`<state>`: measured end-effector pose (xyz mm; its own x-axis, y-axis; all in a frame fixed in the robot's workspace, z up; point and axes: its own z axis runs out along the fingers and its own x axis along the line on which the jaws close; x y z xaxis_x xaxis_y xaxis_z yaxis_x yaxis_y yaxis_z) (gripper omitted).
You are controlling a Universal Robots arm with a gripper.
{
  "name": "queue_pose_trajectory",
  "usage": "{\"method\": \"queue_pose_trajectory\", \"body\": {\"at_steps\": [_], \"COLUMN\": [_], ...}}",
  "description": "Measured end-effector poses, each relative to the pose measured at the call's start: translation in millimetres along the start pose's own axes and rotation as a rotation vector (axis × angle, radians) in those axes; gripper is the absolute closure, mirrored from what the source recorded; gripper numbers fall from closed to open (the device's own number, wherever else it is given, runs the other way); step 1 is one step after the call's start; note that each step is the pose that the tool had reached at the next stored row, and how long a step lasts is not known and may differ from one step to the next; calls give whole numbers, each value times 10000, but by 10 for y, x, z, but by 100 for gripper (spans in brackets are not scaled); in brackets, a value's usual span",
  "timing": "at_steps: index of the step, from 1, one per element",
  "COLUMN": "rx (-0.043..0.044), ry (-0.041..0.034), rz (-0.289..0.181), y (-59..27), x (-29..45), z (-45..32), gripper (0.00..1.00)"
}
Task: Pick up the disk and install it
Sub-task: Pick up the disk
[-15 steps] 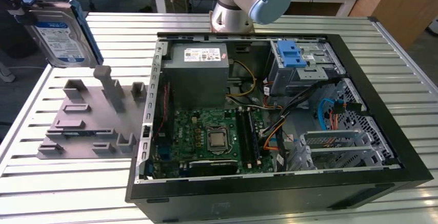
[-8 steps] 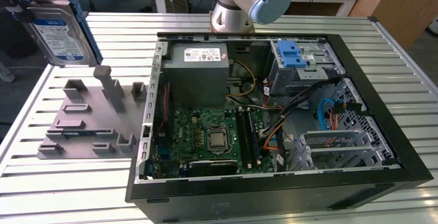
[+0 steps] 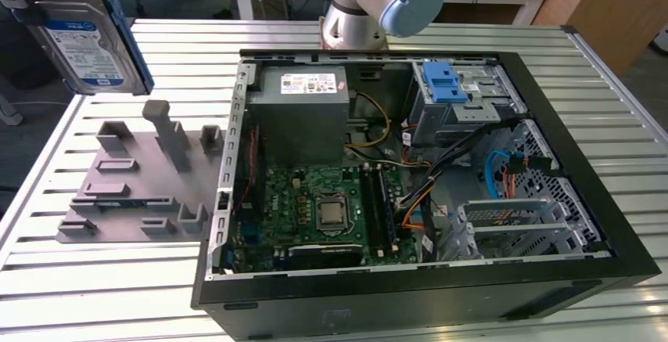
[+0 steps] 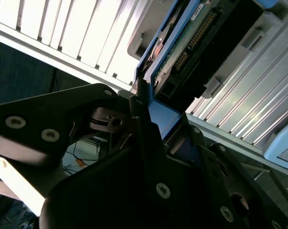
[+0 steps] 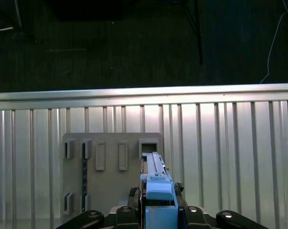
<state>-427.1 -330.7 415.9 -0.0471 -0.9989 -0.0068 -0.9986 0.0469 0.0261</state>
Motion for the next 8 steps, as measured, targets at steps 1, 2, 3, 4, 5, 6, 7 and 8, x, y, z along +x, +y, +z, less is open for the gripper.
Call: {"method": "queue_pose_trajectory", "body": {"at_steps": [1, 2, 3, 4, 5, 6, 7, 8], "rx": [-1, -1, -1, -1, 0, 1, -1, 0], "ry": [0, 1, 1, 0, 0, 0, 0, 0], "rz": [0, 0, 0, 0, 0, 0, 0, 0], "y": [1, 1, 2, 2, 3, 4, 4, 5], "x": [0, 0, 0, 0, -1, -1, -1, -1], "z": [-21, -42, -65, -88, -113, -138, -163, -187], "gripper": [64, 64, 64, 64, 64, 64, 64, 64]}}
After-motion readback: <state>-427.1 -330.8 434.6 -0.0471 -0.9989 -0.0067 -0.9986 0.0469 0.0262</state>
